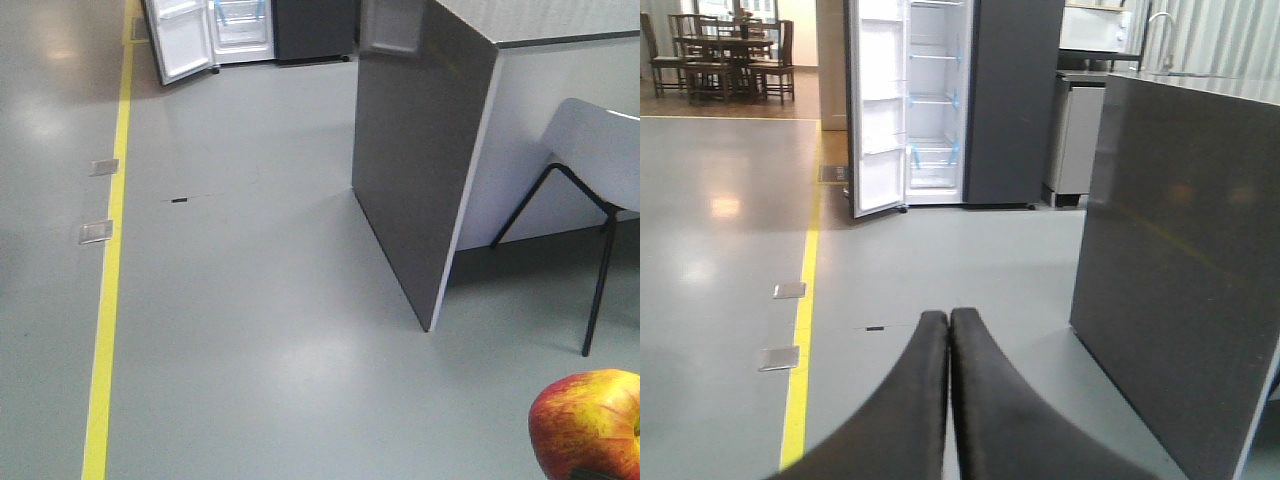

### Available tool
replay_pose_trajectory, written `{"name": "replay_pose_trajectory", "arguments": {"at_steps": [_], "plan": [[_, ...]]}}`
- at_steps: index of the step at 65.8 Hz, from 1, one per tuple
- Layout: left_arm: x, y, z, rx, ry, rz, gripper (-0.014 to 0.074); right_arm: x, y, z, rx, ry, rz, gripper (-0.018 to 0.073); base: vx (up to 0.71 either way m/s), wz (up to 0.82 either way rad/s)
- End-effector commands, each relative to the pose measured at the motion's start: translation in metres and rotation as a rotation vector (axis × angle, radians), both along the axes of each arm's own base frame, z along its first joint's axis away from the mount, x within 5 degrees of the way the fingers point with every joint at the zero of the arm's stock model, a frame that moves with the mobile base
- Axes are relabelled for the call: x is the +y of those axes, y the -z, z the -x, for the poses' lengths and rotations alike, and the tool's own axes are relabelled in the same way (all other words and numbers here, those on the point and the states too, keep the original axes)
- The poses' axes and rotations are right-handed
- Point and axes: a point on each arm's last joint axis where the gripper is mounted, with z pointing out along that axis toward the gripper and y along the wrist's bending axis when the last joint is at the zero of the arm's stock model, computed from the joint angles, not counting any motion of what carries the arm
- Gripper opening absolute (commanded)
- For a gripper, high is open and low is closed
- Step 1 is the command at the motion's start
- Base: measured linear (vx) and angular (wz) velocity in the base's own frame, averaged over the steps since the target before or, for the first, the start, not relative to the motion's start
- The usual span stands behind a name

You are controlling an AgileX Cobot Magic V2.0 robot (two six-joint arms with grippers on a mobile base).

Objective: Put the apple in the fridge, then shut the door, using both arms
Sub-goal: 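Drive along the yellow floor line toward the open refrigerator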

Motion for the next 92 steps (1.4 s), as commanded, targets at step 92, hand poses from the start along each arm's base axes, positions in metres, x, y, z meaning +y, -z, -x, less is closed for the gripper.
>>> {"name": "replay_pose_trajectory", "arguments": {"at_steps": [92], "plan": [[0.0003,0.0023,0.0,-0.059,-0.003,0.009,-0.0006,0.0013,-0.0127,-0.0026,-0.067,0.013,-0.057,0.0365,0.08,0.21]]}}
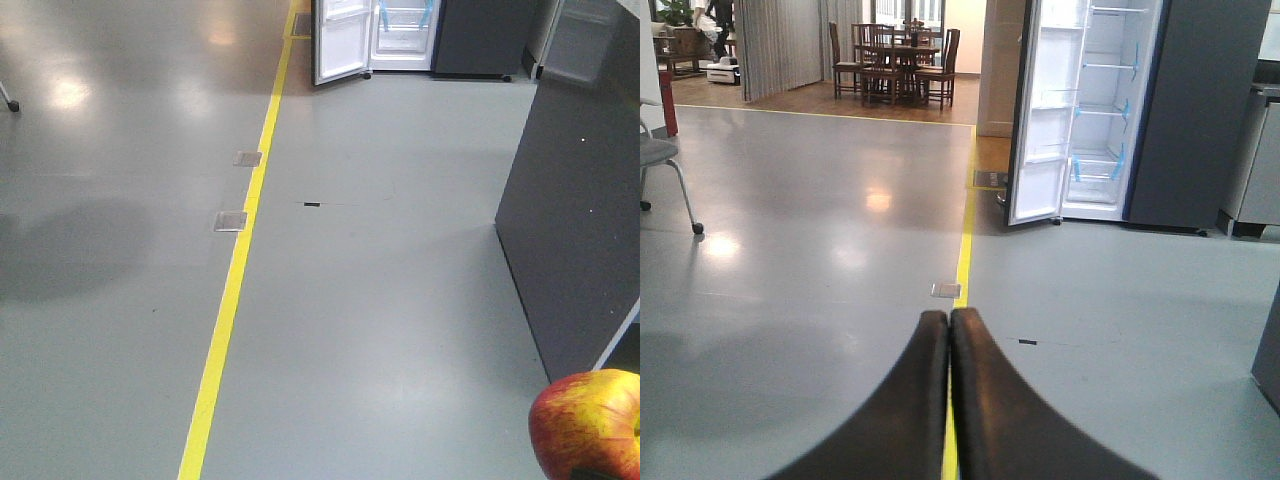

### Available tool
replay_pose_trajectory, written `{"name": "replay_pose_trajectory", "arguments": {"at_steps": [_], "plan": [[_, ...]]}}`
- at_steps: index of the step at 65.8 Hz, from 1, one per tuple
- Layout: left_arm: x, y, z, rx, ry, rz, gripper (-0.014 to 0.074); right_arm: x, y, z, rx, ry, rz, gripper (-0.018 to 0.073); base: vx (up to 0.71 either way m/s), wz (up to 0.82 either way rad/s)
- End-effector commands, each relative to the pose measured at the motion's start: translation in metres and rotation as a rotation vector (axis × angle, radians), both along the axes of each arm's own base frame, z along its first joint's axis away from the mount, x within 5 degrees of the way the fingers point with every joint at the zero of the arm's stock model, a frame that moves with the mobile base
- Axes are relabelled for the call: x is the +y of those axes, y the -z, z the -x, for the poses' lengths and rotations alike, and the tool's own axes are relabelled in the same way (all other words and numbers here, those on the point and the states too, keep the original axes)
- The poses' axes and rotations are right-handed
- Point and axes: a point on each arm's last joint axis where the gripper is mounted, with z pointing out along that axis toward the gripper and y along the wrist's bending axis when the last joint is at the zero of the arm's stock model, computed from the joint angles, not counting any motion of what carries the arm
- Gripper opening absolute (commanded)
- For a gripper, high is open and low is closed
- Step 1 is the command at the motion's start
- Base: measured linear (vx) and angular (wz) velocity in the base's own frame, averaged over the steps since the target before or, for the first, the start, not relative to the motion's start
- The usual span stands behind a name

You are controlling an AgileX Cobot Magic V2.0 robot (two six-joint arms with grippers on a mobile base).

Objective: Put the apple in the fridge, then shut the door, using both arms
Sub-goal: 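Drive along the yellow floor line toward the open refrigerator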

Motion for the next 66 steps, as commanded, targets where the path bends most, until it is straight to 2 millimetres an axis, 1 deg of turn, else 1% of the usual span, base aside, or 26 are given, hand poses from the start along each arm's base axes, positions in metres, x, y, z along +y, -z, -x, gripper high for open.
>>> {"name": "replay_pose_trajectory", "arguments": {"at_steps": [1,66], "plan": [[0.0003,0.0023,0.0,-0.059,-0.003,0.009,-0.0006,0.0013,-0.0127,-0.0026,-0.067,0.013,-0.057,0.0365,0.1,0.03],[0.0003,0.0023,0.0,-0.059,-0.003,0.009,-0.0006,0.0013,-0.0127,-0.0026,-0.067,0.013,-0.057,0.0365,0.15,-0.04]]}}
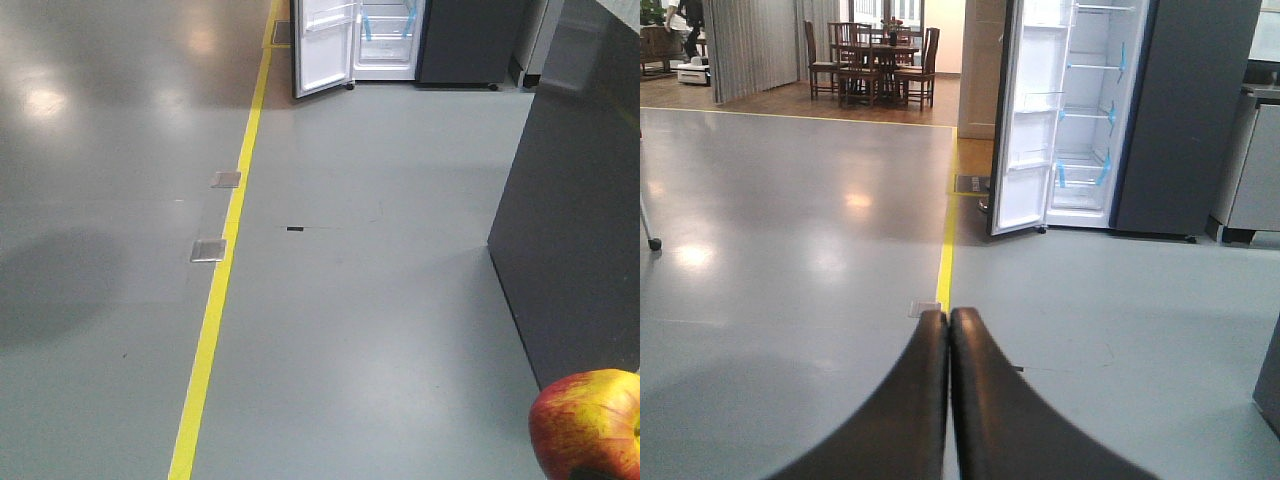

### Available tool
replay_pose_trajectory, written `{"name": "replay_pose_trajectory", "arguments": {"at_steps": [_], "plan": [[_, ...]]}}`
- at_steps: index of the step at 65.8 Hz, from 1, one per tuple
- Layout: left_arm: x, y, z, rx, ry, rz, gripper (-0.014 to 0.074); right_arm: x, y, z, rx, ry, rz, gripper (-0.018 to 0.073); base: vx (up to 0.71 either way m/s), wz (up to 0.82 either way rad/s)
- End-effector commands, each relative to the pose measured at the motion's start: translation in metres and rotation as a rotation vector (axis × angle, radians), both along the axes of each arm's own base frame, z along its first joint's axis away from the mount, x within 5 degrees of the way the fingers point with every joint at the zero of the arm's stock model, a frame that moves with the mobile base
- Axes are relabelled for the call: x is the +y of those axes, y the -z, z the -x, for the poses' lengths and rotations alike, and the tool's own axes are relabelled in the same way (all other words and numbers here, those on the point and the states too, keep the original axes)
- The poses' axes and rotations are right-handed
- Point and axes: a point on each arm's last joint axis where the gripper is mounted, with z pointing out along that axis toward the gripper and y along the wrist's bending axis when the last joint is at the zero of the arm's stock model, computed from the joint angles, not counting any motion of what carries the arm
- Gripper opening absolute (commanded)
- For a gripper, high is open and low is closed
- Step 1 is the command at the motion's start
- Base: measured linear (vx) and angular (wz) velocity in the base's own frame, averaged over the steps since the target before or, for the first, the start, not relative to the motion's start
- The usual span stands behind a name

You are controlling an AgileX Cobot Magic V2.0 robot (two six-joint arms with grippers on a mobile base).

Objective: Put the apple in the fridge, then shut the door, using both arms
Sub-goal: 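Drive along the yellow floor line toward the open refrigerator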

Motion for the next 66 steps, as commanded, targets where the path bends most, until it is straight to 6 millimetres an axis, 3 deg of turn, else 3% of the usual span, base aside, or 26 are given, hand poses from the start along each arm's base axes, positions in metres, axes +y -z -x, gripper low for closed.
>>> {"name": "replay_pose_trajectory", "arguments": {"at_steps": [1,66], "plan": [[0.0003,0.0023,0.0,-0.059,-0.003,0.009,-0.0006,0.0013,-0.0126,-0.0026,-0.068,0.013,-0.056,0.0365,0.2,-0.06],[0.0003,0.0023,0.0,-0.059,-0.003,0.009,-0.0006,0.0013,-0.0126,-0.0026,-0.068,0.013,-0.056,0.0365,0.29,-0.04]]}}
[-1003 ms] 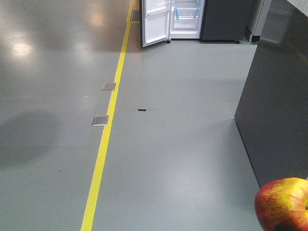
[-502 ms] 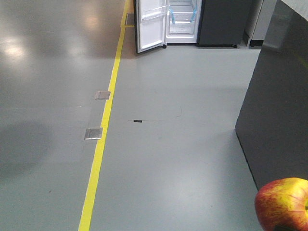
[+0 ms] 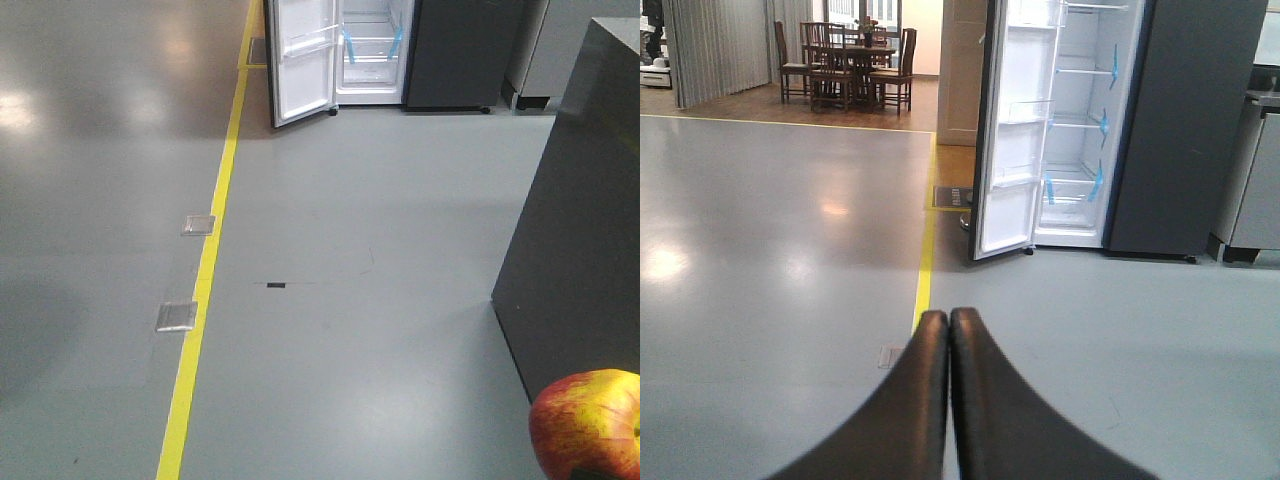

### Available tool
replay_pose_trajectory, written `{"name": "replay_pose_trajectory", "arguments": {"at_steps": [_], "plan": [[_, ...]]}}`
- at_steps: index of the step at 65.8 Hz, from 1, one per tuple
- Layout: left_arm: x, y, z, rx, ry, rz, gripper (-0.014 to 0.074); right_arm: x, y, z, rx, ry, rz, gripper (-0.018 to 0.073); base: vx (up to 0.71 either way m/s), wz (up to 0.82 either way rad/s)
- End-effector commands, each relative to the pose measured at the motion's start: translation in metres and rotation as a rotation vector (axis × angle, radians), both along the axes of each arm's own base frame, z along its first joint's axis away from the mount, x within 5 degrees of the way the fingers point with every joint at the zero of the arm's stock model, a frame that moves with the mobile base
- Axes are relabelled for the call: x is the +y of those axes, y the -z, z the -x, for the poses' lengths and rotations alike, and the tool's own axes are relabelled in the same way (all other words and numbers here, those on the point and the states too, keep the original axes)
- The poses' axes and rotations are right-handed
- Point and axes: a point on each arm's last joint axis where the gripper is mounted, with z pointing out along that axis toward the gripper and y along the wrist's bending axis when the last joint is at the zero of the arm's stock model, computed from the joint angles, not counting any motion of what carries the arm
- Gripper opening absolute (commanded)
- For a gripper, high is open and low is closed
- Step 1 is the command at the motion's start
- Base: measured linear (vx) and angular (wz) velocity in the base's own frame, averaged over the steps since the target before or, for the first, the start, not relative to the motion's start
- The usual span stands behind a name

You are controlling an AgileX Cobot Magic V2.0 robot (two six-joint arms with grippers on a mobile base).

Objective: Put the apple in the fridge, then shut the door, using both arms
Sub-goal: 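Drive along the yellow floor line toward the open refrigerator, then drive up to the open refrigerator door, apple held in right gripper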

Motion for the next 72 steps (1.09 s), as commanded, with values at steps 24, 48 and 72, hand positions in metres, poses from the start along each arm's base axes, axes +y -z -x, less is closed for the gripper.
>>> {"name": "replay_pose_trajectory", "arguments": {"at_steps": [24,48,72], "plan": [[0.0003,0.0023,0.0,-0.059,-0.003,0.009,-0.0006,0.0012,-0.0127,-0.0027,-0.069,0.013,-0.055,0.0365,0.38,-0.01],[0.0003,0.0023,0.0,-0.059,-0.003,0.009,-0.0006,0.0012,-0.0127,-0.0027,-0.069,0.013,-0.055,0.0365,0.37,-0.01],[0.0003,0.0023,0.0,-0.059,-0.003,0.009,-0.0006,0.0012,-0.0127,-0.0027,-0.069,0.013,-0.055,0.0365,0.37,0.0]]}}
